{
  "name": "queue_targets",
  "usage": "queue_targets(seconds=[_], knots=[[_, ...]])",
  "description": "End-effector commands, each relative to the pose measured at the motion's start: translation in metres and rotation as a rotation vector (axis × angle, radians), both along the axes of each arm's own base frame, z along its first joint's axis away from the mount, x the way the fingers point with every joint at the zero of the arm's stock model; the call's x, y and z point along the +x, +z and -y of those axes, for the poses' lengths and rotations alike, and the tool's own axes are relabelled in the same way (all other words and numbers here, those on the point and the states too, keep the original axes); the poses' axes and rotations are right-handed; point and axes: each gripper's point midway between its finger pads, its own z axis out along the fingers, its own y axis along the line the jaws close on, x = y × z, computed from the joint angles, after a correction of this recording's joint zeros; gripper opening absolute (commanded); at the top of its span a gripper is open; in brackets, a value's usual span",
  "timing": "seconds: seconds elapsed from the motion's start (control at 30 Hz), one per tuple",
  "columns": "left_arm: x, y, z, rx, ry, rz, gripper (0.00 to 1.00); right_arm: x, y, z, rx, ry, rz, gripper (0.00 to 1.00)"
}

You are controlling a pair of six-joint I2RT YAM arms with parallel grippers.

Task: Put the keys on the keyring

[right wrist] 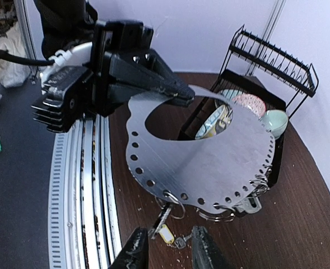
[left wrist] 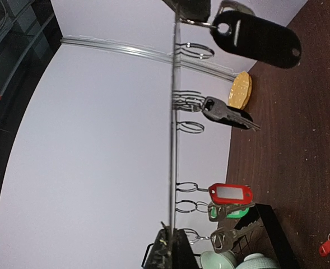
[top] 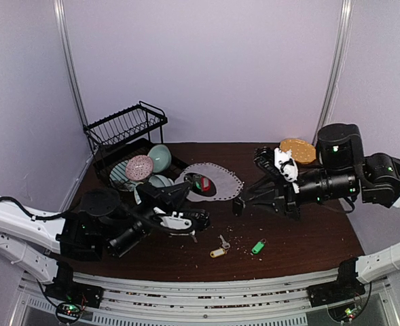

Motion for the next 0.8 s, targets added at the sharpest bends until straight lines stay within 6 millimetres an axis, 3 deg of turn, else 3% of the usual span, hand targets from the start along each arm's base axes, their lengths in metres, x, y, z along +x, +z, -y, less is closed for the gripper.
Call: queue_targets(seconds=[0.0,0.23,0.4,0.77], knots=[[-0.011,0.050,-0.006,-0.238,-0.076,-0.036,0.00,-0.012,0.036,-0.004,0.219,0.069,-0.022,0.29],[-0.024,0.066,-0.007,-0.334,-0.172,-0.052,0.00,-0.019,0.048,-0.009,0.376,0.109,-0.100,0.27],[-0.024,0.068,-0.007,-0.338,-0.171,-0.042,0.00,-0.033,0.071,-0.011,0.516,0.193,-0.139,0.19],[-0.025,0.068,-0.007,-0.338,-0.171,-0.042,0.00,-0.029,0.081,-0.009,0.573,0.179,-0.145,0.15]])
